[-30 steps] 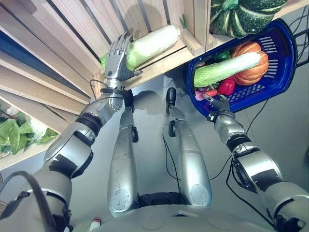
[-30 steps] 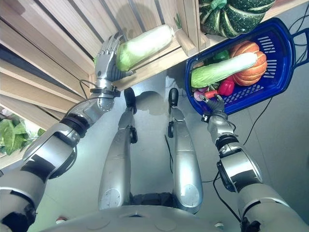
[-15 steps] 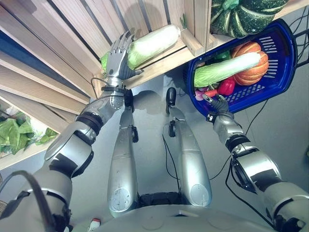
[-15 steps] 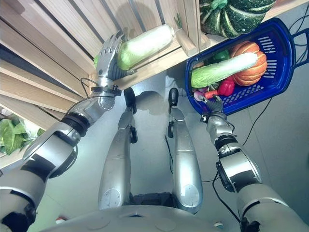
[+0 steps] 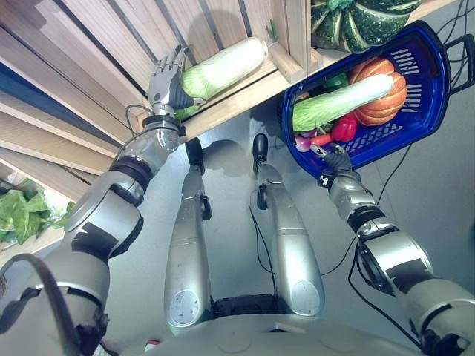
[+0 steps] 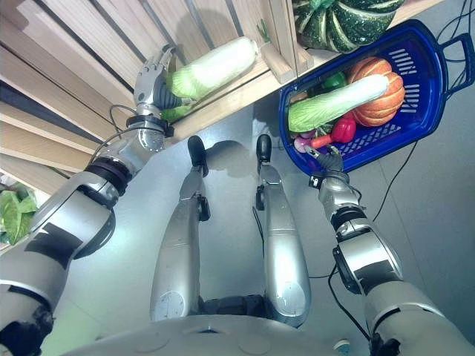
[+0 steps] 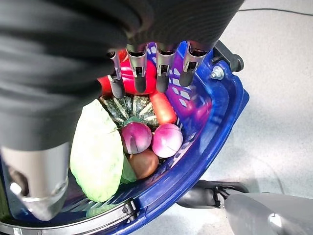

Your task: Pick up fruits and vegetables into the basket

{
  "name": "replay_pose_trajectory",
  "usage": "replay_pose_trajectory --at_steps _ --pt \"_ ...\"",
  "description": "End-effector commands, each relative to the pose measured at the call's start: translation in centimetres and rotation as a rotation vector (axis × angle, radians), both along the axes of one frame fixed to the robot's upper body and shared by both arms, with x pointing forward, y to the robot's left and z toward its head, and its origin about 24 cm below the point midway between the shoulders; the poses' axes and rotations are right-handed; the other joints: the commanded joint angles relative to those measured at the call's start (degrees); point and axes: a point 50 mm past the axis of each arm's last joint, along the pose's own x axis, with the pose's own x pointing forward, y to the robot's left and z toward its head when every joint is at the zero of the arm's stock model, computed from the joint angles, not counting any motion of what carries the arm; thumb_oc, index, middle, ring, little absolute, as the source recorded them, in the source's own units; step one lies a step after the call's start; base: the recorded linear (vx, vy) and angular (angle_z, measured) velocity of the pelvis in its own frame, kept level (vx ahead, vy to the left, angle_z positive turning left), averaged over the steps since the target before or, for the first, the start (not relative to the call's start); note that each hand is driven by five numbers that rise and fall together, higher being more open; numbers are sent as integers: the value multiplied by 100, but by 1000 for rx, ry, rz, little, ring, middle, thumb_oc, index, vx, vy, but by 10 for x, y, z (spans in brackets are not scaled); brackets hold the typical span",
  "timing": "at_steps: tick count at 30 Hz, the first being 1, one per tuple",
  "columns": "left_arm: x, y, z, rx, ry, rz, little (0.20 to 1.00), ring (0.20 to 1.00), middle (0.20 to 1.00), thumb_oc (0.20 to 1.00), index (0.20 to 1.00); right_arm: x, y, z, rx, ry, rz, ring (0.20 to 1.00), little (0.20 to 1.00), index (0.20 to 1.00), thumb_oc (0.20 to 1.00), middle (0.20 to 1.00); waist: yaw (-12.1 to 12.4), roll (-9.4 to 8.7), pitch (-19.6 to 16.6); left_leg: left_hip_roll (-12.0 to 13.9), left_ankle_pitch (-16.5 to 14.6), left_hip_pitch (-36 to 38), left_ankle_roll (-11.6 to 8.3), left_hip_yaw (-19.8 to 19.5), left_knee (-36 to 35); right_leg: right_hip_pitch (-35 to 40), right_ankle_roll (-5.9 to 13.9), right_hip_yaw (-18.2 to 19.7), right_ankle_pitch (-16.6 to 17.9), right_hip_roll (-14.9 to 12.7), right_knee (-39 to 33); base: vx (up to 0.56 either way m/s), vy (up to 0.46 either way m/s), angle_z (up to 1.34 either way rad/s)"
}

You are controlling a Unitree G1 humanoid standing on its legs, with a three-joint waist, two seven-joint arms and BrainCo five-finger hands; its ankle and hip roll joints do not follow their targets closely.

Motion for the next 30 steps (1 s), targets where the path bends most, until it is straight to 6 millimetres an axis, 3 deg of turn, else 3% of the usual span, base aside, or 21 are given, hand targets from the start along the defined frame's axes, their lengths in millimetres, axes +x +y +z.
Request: replay_pose_trajectory --at_steps 1,3,5,6,9,16,18,20,30 --pt "5 17 8 -45 40 64 1000 1000 1000 1000 1000 -10 -25 -3 -62 29 -34 1000 1000 1000 1000 1000 30 -89 -139 -166 -681 -215 -35 -39 550 59 216 -133 203 218 -254 13 35 -1" --pt "6 19 9 -44 60 61 1000 1000 1000 1000 1000 -10 -25 -3 -66 29 -34 1000 1000 1000 1000 1000 15 -80 -139 -166 -685 -225 -35 -33 555 45 206 -120 193 219 -254 0 0 0" --pt "7 19 10 -40 71 55 881 881 881 881 881 -9 -25 -2 -69 27 -34 1000 1000 1000 1000 1000 5 -75 -139 -165 -687 -242 -37 -28 563 29 203 -111 191 218 -255 0 0 0" --pt "7 18 9 -37 74 49 784 784 784 784 784 -9 -25 -2 -69 26 -34 1000 1000 1000 1000 1000 0 -74 -139 -162 -690 -249 -37 -25 569 20 201 -110 188 216 -248 0 0 0" --pt "6 15 5 -26 92 23 721 721 721 721 721 -8 -24 -2 -72 25 -32 1000 1000 1000 1000 1000 -2 -63 -139 -165 -695 -254 -38 -23 571 13 196 -108 178 216 -249 -1 4 -1" --pt "5 5 -5 -2 125 -27 784 784 784 784 784 -7 -21 0 -71 19 -34 1000 1000 1000 1000 1000 20 -46 -139 -174 -692 -260 -39 -29 541 23 197 -109 178 217 -289 -3 2 -2" --pt "4 3 -8 1 125 -38 853 853 853 853 853 -6 -21 0 -69 18 -34 1000 1000 1000 1000 1000 25 -54 -139 -170 -688 -255 -38 -26 519 31 197 -109 178 222 -308 0 0 0" --pt "3 -1 -11 3 119 -52 1000 1000 1000 1000 1000 -7 -18 -2 -65 20 -35 1000 1000 1000 1000 1000 36 -63 -139 -174 -690 -247 -39 -36 516 49 201 -113 190 224 -325 0 0 0" --pt "-3 -15 -18 -23 93 -111 1000 1000 1000 1000 1000 -9 -17 -4 -50 14 -55 1000 1000 1000 1000 1000 121 -26 -139 -209 -665 -220 -24 -96 433 84 226 -143 247 221 -395 -3 -3 0"
